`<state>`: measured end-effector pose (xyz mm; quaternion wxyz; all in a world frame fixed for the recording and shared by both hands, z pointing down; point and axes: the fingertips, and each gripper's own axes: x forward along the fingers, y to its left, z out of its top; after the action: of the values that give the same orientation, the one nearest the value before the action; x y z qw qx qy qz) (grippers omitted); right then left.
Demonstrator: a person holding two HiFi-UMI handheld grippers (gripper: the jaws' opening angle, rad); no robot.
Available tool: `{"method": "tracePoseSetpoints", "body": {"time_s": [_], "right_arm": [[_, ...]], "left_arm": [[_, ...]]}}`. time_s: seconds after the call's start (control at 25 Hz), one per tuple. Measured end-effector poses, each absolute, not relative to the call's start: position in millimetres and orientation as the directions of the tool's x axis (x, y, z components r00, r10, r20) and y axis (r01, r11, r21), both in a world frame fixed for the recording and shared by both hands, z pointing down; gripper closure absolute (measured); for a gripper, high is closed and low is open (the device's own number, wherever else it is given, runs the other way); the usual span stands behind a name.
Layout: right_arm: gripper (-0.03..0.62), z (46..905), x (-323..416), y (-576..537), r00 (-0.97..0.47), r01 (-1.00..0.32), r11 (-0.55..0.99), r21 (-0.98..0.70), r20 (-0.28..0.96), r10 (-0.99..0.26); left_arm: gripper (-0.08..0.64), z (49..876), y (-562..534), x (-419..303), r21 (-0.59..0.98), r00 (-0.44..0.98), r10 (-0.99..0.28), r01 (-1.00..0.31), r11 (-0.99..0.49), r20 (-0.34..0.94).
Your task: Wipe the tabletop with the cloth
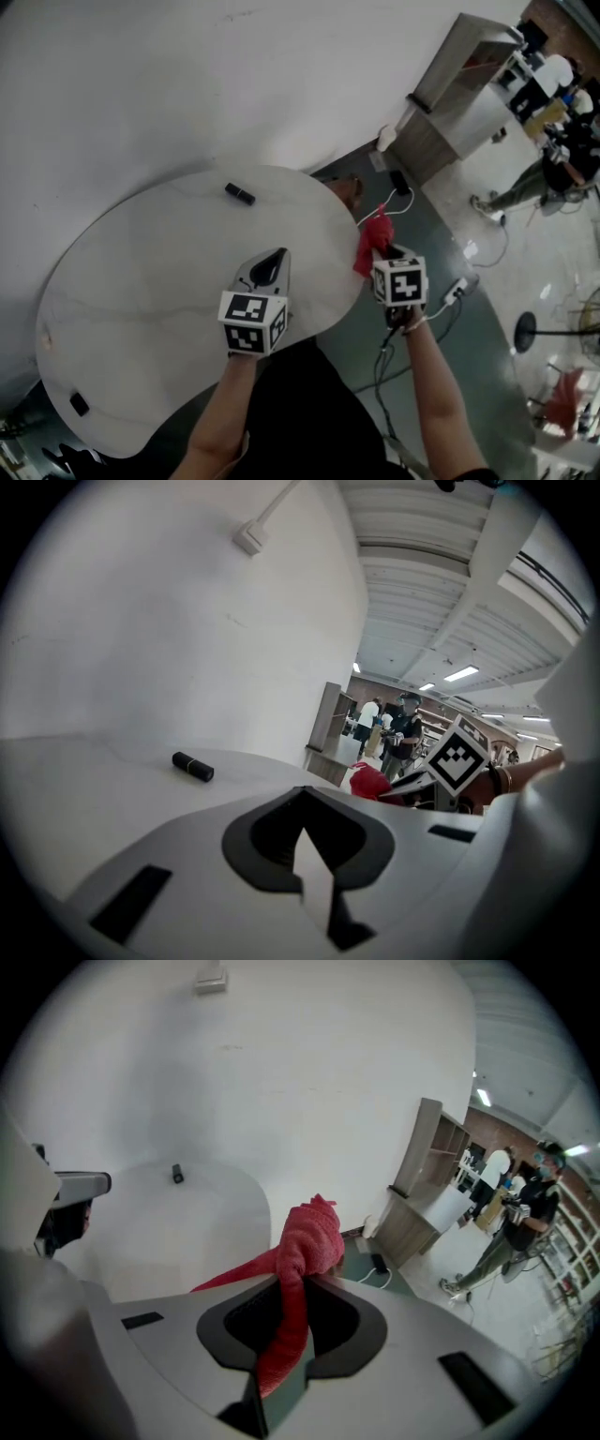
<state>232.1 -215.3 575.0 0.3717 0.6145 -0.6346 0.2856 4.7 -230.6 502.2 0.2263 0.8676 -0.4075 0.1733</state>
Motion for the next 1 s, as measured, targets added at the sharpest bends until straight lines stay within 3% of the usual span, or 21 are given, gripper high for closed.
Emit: {"method": "tracePoseSetpoints", "body": {"time_s": [0.16, 0.36, 0.68, 1.0], "right_arm": [[0.529, 555, 246, -198, 0.046, -0.996, 0.032, 0.082, 0.800, -0.598], [0.529, 517, 155, -197, -0.195, -0.976, 0.201, -0.083, 0.740, -0.643], [0.529, 510, -45, -178, -0.580, -0.786, 0.538, -0.305, 0.665, -0.470], [0.529, 545, -151, -148, -0.639, -0.689, 0.653, -0.315, 0.688, -0.343]], "left_arm": [[0.557, 495, -228, 11, 0.248, 0.622, -0.623, -0.773, -0.583, 0.475], [0.557, 489, -220, -19, 0.241, 0.571, -0.673, -0.816, -0.525, 0.469], [0.557, 483, -197, -124, 0.218, 0.372, -0.798, -0.928, -0.303, 0.474], [0.557, 494, -155, -214, 0.206, 0.219, -0.839, -0.970, -0.131, 0.498]]}}
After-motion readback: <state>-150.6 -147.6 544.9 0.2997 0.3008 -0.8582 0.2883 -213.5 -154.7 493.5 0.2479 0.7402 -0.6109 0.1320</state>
